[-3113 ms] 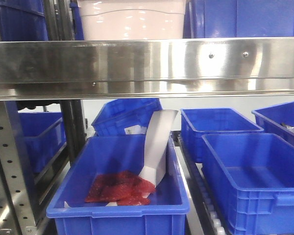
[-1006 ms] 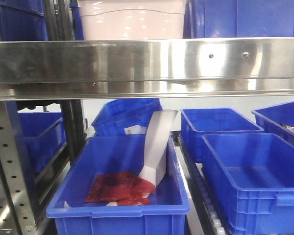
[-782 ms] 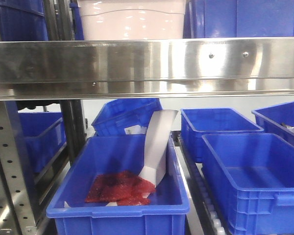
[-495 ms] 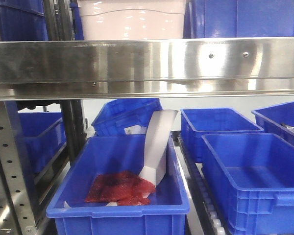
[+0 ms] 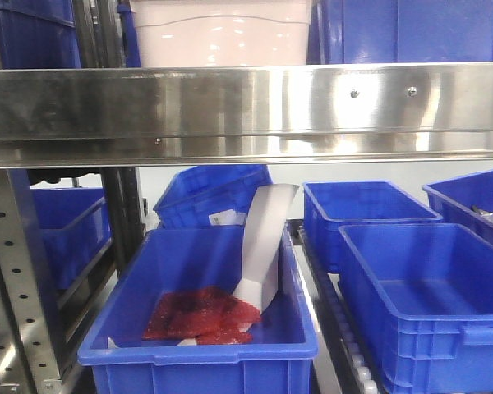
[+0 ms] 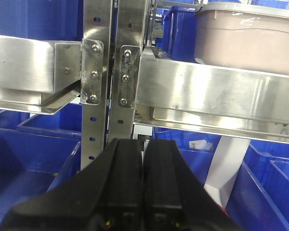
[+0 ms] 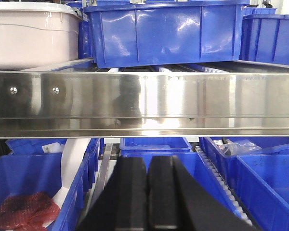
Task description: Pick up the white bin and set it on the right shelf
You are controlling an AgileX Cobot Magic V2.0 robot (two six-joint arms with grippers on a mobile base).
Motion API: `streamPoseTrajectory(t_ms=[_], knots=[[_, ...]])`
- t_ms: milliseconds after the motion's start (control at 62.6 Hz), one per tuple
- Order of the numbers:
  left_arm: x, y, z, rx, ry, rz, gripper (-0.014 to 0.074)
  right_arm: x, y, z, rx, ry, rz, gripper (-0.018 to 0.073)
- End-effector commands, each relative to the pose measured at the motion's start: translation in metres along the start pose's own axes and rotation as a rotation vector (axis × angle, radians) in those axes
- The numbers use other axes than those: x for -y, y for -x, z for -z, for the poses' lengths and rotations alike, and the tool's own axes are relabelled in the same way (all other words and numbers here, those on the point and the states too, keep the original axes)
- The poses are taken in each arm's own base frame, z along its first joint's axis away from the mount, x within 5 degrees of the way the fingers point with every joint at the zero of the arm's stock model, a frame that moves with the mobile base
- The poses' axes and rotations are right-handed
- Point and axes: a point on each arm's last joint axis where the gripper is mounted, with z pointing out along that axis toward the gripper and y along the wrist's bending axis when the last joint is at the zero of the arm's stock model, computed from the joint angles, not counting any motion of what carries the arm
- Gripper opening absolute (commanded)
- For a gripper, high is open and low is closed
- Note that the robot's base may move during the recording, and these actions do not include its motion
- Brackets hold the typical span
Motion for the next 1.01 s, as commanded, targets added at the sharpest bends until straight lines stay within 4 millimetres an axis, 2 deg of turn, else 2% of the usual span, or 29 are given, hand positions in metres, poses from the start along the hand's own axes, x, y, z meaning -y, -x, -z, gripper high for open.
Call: streamPoseTrajectory(t_ms=[0,990], knots=[[-0.0009,0.0007,0.0003,0.073,0.003,0.011,-0.0117,-0.0003,0.0101,0.0012,0.104,0.003,0.007,0.005],[-0.0009,0.0007,0.0003,0.073,0.003,0.011,-0.0117,-0.0003,0.0101,0.0012,0.104,0.003,0.007,0.005]])
